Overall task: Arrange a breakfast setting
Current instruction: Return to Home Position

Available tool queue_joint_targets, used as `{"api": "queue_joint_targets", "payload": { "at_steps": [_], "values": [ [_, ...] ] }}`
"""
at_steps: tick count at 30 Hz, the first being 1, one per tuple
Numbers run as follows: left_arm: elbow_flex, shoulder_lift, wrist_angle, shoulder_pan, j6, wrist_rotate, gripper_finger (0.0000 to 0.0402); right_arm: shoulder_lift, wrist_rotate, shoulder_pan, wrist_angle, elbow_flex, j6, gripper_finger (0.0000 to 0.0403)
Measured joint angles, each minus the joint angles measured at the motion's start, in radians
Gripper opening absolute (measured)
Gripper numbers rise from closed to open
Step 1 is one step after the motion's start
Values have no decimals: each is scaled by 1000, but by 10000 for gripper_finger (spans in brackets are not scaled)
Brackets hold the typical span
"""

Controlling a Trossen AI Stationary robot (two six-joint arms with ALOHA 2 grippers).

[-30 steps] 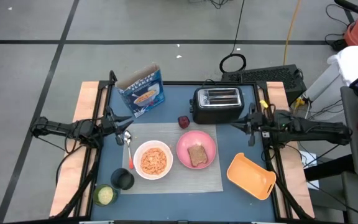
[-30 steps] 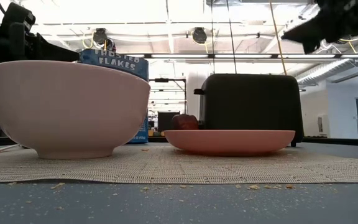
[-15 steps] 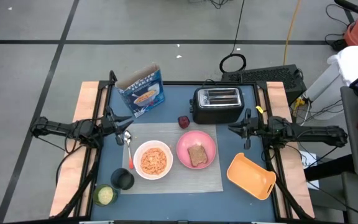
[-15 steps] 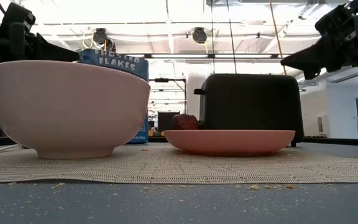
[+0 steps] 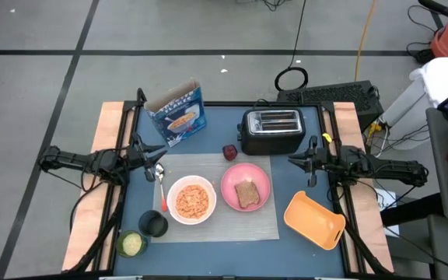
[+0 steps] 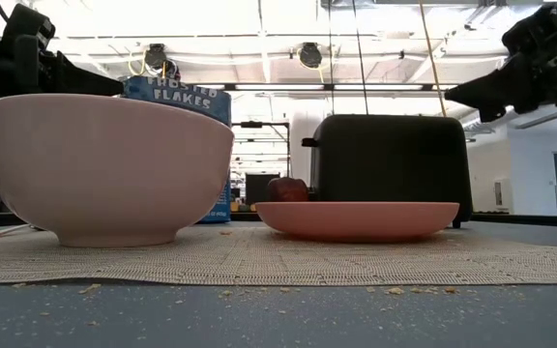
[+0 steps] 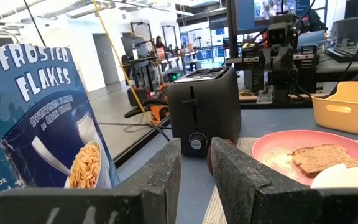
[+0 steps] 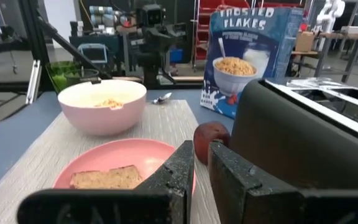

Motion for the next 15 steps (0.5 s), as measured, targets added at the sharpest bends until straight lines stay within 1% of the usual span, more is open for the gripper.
{"api": "queue_joint_targets", "payload": {
  "at_steps": [6, 13, 15],
  "values": [
    [0, 0, 0, 0, 0, 0, 97, 2, 0, 0, -4, -10, -4, 40],
    [0, 0, 2, 0, 0, 0, 97, 3, -7, 0, 148, -99, 17, 40],
    [0, 0, 2, 0, 0, 0, 97, 3, -4, 0, 151, -98, 0, 40]
  ]
}}
